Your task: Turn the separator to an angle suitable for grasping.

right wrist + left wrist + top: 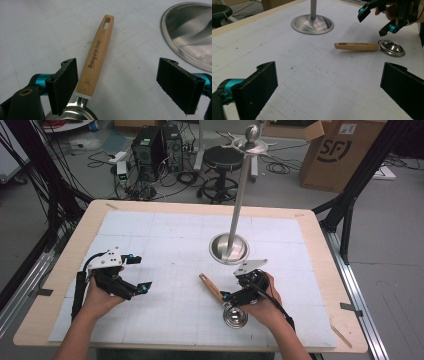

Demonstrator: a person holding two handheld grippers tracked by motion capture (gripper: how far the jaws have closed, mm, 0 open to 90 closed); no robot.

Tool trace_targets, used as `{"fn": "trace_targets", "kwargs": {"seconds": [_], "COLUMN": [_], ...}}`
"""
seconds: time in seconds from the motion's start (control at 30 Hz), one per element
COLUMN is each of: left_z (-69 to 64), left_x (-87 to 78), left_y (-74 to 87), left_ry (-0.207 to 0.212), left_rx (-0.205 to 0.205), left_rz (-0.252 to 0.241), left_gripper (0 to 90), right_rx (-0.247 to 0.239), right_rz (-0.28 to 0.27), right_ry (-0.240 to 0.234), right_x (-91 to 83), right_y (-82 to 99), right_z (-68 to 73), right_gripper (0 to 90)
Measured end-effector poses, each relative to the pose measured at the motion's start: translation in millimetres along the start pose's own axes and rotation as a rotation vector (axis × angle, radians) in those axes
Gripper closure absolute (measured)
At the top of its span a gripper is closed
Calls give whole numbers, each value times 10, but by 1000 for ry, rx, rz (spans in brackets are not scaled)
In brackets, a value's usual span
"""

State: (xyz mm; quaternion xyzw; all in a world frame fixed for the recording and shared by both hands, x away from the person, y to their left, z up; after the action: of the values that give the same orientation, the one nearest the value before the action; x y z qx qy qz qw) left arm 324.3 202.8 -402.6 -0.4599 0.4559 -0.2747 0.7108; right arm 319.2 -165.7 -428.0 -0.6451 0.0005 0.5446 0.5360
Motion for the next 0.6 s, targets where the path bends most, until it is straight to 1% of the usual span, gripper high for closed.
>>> {"fn": "trace_targets", "kwargs": {"seconds": [0.07, 0.1, 0.13, 0.17, 0.3, 0.5, 0.57, 0.6], "left_z": [0, -1, -1, 0, -3, -2, -2, -3], "left_x": [0, 1, 2, 1, 9, 15, 17, 17], "left_y": [0, -1, -1, 0, 1, 5, 6, 7], "left_ry": [-1, -1, -1, -1, 1, 2, 1, 2], "left_rx": [0, -1, -1, 1, 0, 1, 1, 0], "left_rz": [0, -1, -1, 0, 1, 5, 6, 7], "left_gripper": [17, 17, 17, 17, 17, 17, 17, 17], "right_rx": [-4, -9, -1, 3, 5, -34, -34, -26], "right_rz": [17, 15, 21, 27, 58, 105, 120, 125], "right_ry": [-6, -11, -17, -18, -26, -23, -29, -33], "right_x": [28, 46, 58, 74, 132, 227, 255, 267], "right_y": [10, 12, 18, 26, 49, 74, 81, 85], "right_z": [21, 22, 30, 37, 67, 131, 146, 155], "right_gripper": [198, 200, 203, 227, 268, 341, 374, 391]}}
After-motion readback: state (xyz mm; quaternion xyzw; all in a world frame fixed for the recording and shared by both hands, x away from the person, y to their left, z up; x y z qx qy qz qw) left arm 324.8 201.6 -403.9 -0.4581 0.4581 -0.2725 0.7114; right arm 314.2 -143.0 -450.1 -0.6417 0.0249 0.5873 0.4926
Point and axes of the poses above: each handheld gripper's, and its own axes: x roughly forward along the jaws, y roughly out of its underside, z roughly to its left, the point moved 3 cm from there along x, roughly forward along the jaws, and after that the axes turned 14 degrees about x, right-handed, at the moved point
